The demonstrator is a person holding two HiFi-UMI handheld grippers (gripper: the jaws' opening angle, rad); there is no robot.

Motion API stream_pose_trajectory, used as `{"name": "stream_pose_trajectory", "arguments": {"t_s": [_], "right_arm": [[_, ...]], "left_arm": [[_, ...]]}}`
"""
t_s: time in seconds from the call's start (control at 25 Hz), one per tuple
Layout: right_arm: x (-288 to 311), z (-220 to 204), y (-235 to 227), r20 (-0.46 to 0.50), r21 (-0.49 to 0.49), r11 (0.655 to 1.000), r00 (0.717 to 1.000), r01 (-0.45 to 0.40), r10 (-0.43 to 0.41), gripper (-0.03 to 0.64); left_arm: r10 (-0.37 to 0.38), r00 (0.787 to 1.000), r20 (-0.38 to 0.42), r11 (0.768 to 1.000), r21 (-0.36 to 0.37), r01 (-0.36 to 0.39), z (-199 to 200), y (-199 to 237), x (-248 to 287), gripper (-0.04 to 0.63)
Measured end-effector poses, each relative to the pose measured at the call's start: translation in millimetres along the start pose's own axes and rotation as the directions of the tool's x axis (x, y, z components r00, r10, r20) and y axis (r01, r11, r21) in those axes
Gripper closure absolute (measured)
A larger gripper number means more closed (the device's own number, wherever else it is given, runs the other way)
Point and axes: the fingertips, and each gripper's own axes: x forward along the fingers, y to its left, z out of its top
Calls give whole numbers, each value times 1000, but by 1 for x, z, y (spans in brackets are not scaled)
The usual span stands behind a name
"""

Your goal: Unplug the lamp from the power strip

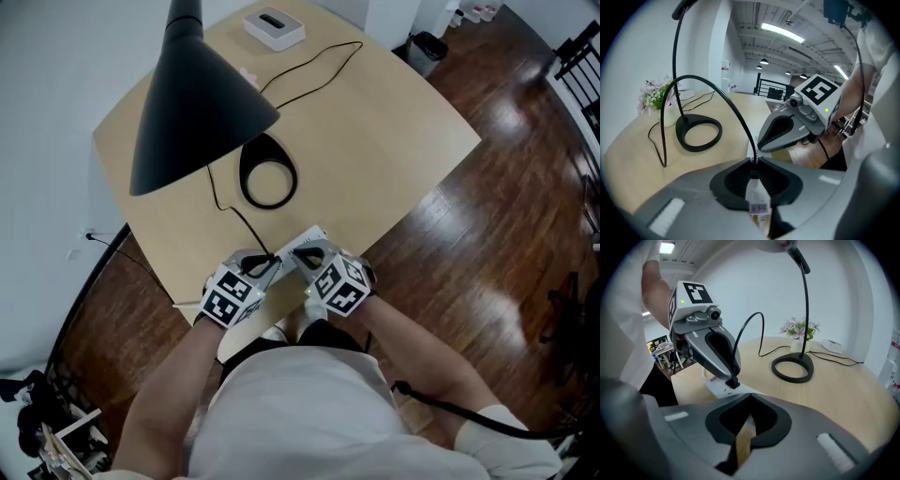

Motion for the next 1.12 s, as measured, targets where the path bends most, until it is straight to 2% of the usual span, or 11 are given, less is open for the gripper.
{"name": "stream_pose_trajectory", "arguments": {"t_s": [0.2,0.36,0.48,0.64,0.88,1.12], "right_arm": [[-1,-1,1,1,6,1000,1000,-7,7,609],[-2,-1,1,6,14,1000,1000,-8,8,609],[-3,-1,1,10,21,1000,1000,-12,11,609],[-2,1,0,19,29,999,1000,-13,13,609],[-4,1,1,27,27,999,999,-25,24,609],[-3,1,0,35,34,999,999,-26,25,609]], "left_arm": [[4,1000,-1,999,49,-4,1,-3,-4,540],[27,998,55,1000,11,-28,18,9,-22,540],[64,997,34,998,-28,-63,10,31,-25,540],[78,997,0,995,-65,-78,-7,49,-14,540],[98,995,27,992,-77,-96,-12,50,-5,538],[103,995,14,992,-69,-102,-19,52,0,537]]}}
